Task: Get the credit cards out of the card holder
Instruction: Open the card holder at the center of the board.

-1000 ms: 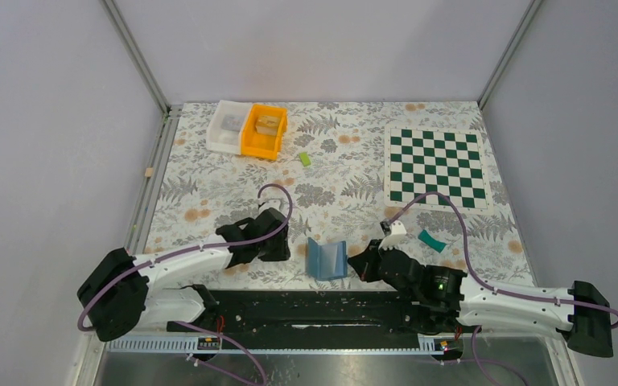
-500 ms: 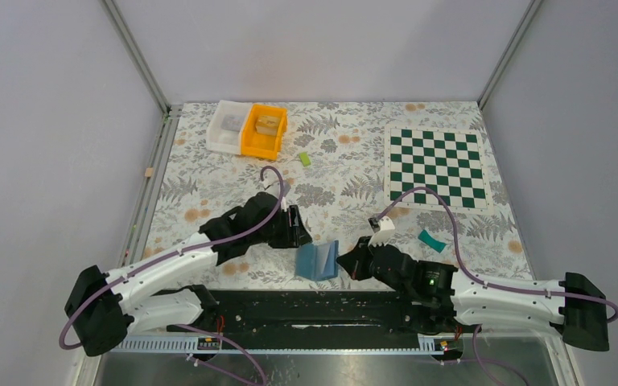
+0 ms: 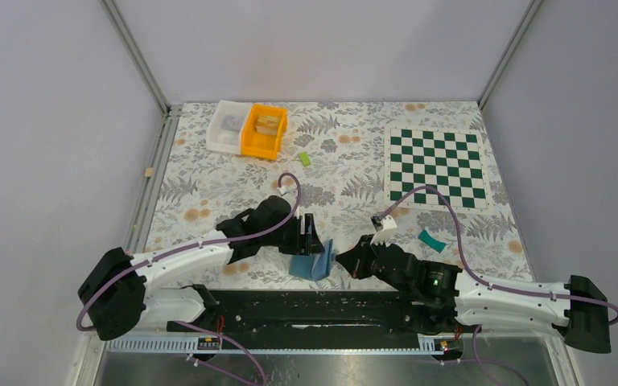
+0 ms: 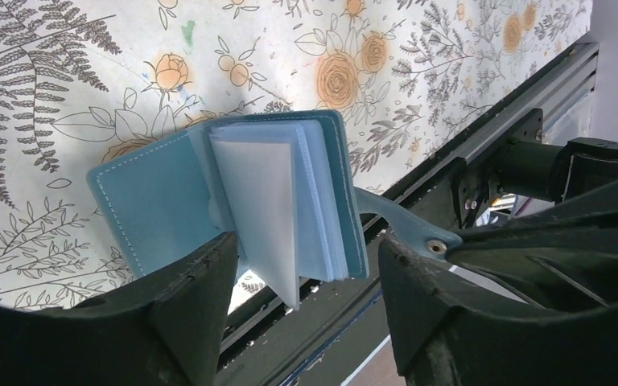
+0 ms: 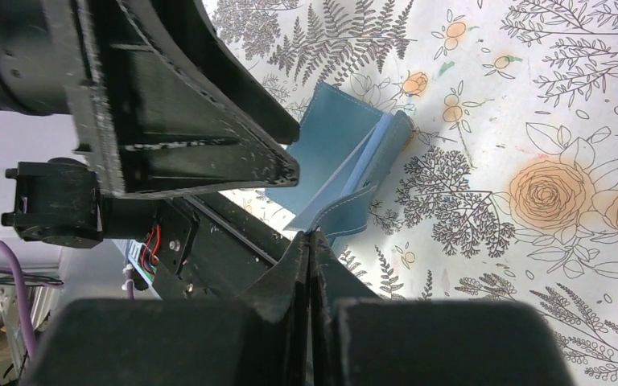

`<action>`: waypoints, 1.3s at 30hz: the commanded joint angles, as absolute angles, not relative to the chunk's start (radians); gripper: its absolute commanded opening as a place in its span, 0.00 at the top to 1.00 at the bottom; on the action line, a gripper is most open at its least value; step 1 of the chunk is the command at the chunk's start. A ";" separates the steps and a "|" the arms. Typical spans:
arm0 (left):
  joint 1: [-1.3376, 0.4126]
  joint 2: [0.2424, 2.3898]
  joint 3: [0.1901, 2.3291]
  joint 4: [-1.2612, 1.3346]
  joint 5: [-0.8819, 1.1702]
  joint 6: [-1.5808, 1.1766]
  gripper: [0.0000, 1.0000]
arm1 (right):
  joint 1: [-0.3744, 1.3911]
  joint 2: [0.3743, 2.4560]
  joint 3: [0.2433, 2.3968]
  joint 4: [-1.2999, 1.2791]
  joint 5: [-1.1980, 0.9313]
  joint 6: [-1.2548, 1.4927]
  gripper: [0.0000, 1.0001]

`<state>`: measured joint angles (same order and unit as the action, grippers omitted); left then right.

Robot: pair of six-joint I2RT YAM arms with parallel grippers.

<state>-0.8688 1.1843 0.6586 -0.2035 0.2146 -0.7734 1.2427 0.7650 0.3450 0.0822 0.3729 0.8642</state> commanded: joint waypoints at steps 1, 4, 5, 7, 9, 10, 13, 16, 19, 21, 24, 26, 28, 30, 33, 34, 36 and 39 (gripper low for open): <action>-0.874 1.217 0.629 -0.114 0.242 -0.760 0.37 | 1.239 0.746 0.385 0.124 0.403 0.847 1.00; -0.874 1.238 0.614 -0.106 0.235 -0.763 0.38 | 1.239 0.749 0.371 0.125 0.409 0.863 1.00; -0.874 1.241 0.610 -0.104 0.229 -0.764 0.39 | 1.240 0.749 0.367 0.124 0.412 0.865 1.00; -0.873 1.252 0.604 -0.103 0.219 -0.764 0.40 | 1.239 0.746 0.358 0.117 0.421 0.865 1.00; -0.874 1.261 0.601 -0.096 0.218 -0.761 0.41 | 1.239 0.739 0.352 0.103 0.433 0.861 1.00; -0.874 1.268 0.600 -0.092 0.218 -0.759 0.44 | 1.239 0.735 0.349 0.091 0.445 0.856 1.00; -0.873 1.283 0.604 -0.104 0.199 -0.758 0.56 | 1.238 0.718 0.338 0.045 0.490 0.842 1.00; -0.874 1.285 0.609 -0.156 0.145 -0.760 0.72 | 1.225 0.686 0.327 -0.050 0.519 0.846 0.89; -0.873 1.287 0.604 -0.166 0.125 -0.761 0.86 | 1.217 0.636 0.345 -0.138 0.499 0.861 0.70; -0.874 1.297 0.603 -0.165 0.124 -0.766 0.94 | 1.216 0.609 0.382 -0.193 0.465 0.858 0.59; -0.873 1.312 0.597 -0.153 0.118 -0.776 1.00 | 1.216 0.606 0.436 -0.252 0.426 0.853 0.54; -0.874 1.318 0.593 -0.152 0.110 -0.783 1.00 | 1.215 0.625 0.451 -0.253 0.410 0.851 0.53; -0.873 1.319 0.586 -0.155 0.101 -0.789 1.00 | 1.215 0.656 0.461 -0.250 0.398 0.857 0.53; -0.873 1.322 0.579 -0.164 0.081 -0.795 1.00 | 1.210 0.698 0.466 -0.247 0.387 0.859 0.50; -0.873 1.335 0.575 -0.196 0.043 -0.801 1.00 | 1.156 0.771 0.438 -0.197 0.305 0.855 0.46; -0.873 1.341 0.572 -0.205 0.034 -0.802 1.00 | 1.125 0.794 0.418 -0.158 0.253 0.855 0.44; -0.874 1.348 0.567 -0.216 0.023 -0.807 1.00 | 1.061 0.830 0.373 -0.079 0.163 0.861 0.39; -0.873 1.351 0.556 -0.220 0.011 -0.816 1.00 | 1.029 0.867 0.328 -0.012 0.125 0.865 0.35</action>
